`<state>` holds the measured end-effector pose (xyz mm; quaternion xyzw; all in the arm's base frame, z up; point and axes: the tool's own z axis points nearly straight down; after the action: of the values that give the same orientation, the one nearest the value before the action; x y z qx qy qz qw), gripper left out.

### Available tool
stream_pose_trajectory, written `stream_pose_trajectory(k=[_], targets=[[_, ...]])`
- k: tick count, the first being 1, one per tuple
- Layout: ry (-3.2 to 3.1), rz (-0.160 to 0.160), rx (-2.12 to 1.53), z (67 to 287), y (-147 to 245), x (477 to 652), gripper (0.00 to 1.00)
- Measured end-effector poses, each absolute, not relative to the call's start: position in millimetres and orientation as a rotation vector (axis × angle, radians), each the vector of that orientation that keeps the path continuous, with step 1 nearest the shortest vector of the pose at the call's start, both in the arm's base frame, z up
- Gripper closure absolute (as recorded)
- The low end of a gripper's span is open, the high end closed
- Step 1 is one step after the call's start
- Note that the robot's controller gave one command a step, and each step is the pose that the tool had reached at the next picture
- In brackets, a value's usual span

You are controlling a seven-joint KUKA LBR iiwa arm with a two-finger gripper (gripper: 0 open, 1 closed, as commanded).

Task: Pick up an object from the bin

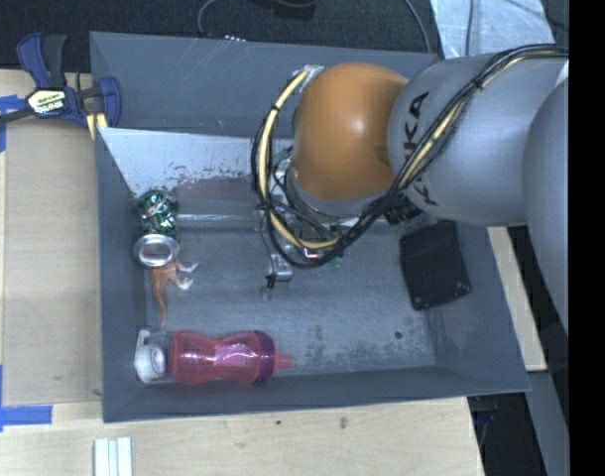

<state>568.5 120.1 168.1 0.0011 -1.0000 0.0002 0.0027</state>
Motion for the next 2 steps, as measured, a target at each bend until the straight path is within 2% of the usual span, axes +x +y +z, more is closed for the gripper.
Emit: stream_pose_trajectory(k=[1, 2], targets=[[-3.145, -0.001, 0.000, 173.1, 119.6, 570.2, 0.00], [-3.143, 0.001, 0.224, 139.4, 150.5, 570.9, 0.00]])
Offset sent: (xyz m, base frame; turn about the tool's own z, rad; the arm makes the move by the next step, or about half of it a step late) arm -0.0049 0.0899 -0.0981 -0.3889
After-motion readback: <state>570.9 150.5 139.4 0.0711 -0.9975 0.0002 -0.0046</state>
